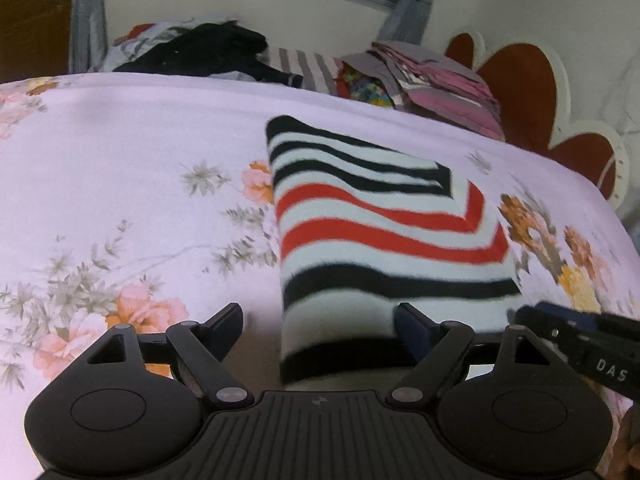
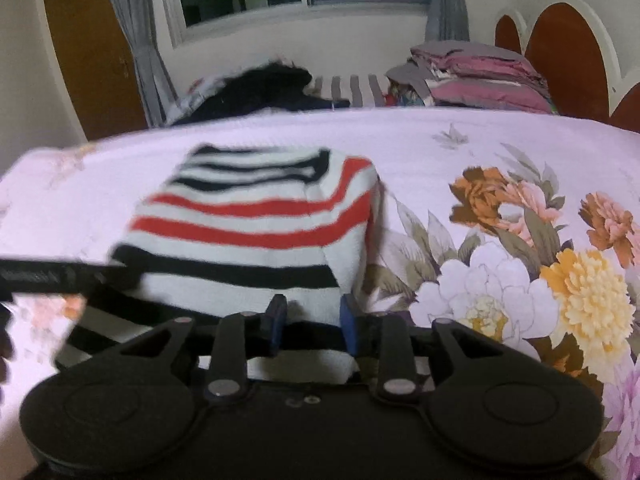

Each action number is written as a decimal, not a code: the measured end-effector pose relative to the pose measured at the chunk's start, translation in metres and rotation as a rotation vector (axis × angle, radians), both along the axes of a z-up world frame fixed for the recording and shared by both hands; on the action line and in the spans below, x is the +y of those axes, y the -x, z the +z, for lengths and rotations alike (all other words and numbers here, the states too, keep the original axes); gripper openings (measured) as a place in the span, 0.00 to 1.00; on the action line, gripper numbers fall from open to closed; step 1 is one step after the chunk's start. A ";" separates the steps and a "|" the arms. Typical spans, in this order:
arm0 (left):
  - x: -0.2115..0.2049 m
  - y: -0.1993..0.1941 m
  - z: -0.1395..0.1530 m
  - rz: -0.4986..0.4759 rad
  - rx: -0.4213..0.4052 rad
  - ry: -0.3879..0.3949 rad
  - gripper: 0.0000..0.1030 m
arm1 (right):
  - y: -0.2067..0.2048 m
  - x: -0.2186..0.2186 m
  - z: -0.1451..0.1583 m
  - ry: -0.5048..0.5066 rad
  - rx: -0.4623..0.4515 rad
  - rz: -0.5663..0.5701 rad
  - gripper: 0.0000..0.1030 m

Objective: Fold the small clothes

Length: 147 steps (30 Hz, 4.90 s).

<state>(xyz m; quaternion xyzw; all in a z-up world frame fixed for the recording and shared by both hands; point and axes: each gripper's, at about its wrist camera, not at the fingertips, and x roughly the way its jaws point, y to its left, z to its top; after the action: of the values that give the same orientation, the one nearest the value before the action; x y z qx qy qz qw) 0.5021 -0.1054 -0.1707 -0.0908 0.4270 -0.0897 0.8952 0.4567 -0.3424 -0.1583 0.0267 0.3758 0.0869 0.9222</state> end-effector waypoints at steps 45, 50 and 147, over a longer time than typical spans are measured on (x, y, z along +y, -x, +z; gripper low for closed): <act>-0.008 -0.054 -0.031 -0.021 0.152 0.182 0.89 | -0.080 -0.045 -0.057 -0.447 0.218 -0.036 0.77; -0.022 -0.057 -0.033 -0.035 0.149 0.161 0.88 | -0.081 -0.030 -0.057 -0.399 0.170 -0.022 0.67; 0.381 -0.009 -0.012 0.093 -0.066 -0.044 0.80 | -0.066 0.359 -0.008 -0.172 -0.002 0.035 0.32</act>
<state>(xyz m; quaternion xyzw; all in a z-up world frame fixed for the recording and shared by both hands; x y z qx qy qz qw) 0.5112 0.2754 -0.1831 -0.0878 0.3944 -0.0413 0.9138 0.5226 0.0171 -0.1665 0.0992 0.3663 0.1349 0.9153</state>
